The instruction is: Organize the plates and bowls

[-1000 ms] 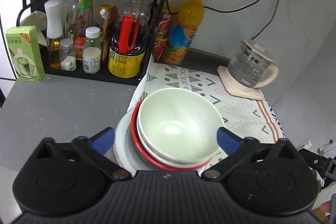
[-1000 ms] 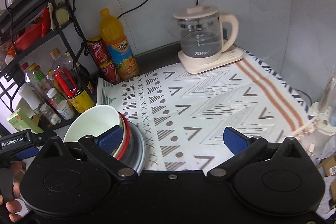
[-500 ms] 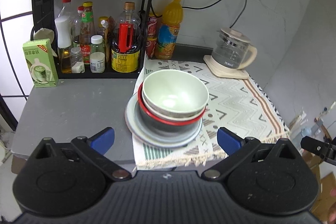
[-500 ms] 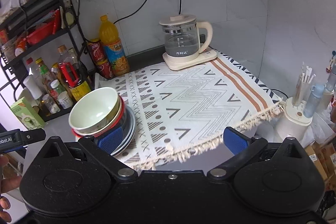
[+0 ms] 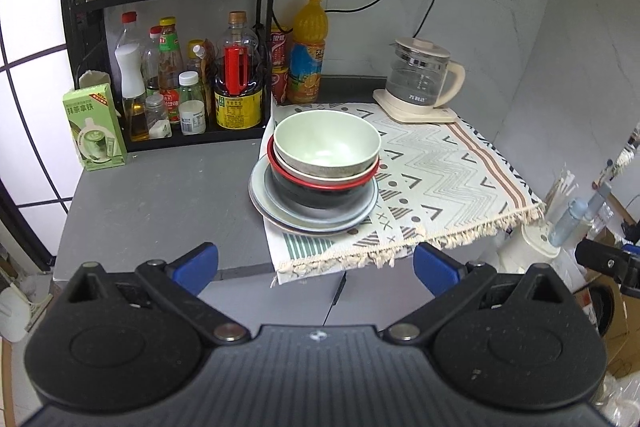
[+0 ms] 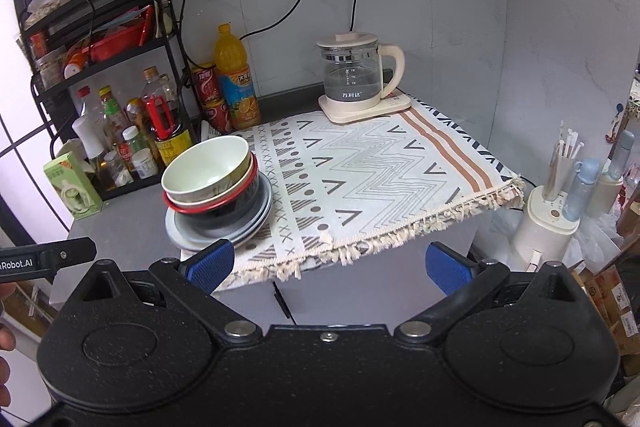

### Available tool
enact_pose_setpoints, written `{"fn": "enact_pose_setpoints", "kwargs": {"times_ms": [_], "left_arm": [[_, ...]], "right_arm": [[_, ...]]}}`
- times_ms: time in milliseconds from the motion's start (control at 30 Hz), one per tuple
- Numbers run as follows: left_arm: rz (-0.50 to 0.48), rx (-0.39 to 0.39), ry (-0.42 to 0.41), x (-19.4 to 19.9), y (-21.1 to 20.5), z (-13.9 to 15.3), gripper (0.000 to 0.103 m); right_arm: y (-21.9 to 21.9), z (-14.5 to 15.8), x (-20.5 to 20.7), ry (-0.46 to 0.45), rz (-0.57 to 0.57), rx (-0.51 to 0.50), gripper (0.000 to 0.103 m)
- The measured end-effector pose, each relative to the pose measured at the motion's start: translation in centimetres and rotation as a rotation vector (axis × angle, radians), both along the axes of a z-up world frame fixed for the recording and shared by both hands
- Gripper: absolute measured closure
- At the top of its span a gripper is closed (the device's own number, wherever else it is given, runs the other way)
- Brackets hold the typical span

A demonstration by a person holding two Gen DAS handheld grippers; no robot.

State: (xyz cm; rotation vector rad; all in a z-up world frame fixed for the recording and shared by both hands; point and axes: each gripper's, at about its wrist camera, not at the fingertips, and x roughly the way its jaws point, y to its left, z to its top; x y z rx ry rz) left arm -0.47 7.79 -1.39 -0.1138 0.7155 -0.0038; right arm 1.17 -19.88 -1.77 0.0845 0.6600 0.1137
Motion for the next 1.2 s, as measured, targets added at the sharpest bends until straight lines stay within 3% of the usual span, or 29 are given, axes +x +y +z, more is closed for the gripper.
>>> {"fn": "enact_pose_setpoints", "kwargs": {"times_ms": [433, 1200], "left_arm": [[-0.013, 0.025, -0.017, -3.0, -0.5, 0.5, 0.000], [0.004, 0.034, -0.022, -4.4, 0.1, 0.4, 0.000]], "right_arm": [[-1.1, -0.3, -3.7, -0.023, 0.012, -0.001, 0.000], [-1.6, -0.3, -4.7, -0.038, 0.038, 0.007, 0.000]]}}
